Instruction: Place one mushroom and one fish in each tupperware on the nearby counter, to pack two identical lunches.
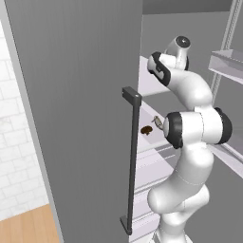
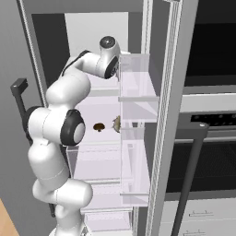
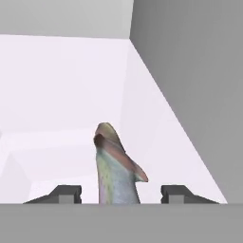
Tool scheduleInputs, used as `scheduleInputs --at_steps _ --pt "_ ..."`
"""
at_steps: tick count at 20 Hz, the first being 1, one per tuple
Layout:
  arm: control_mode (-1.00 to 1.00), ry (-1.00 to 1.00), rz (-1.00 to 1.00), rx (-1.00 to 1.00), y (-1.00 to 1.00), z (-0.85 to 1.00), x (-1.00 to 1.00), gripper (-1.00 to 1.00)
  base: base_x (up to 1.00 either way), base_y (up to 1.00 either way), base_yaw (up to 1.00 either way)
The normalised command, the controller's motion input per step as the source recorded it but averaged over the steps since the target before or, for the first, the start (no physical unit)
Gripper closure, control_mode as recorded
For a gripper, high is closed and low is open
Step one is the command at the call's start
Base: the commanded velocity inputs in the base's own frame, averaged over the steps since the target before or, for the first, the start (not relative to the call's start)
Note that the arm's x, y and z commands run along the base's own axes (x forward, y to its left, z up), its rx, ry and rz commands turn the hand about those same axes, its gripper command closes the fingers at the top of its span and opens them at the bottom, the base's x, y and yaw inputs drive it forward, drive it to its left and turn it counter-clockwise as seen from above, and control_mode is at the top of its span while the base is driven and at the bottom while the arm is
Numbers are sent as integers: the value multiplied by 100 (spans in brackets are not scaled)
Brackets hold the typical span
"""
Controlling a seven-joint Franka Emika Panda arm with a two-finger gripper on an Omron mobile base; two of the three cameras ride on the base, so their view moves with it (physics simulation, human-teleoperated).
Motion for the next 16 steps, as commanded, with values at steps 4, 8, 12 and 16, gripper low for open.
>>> scheduleInputs --at_steps 4,8,12,16 --pt "-100 5 0 -1 2 -57 -12 100 0 0 0" --pt "-100 -1 0 0 9 -36 -24 100 0 0 0" --pt "-100 -11 -1 1 41 0 -96 100 0 0 0" --pt "-100 -18 0 4 43 0 -100 100 0 0 0"
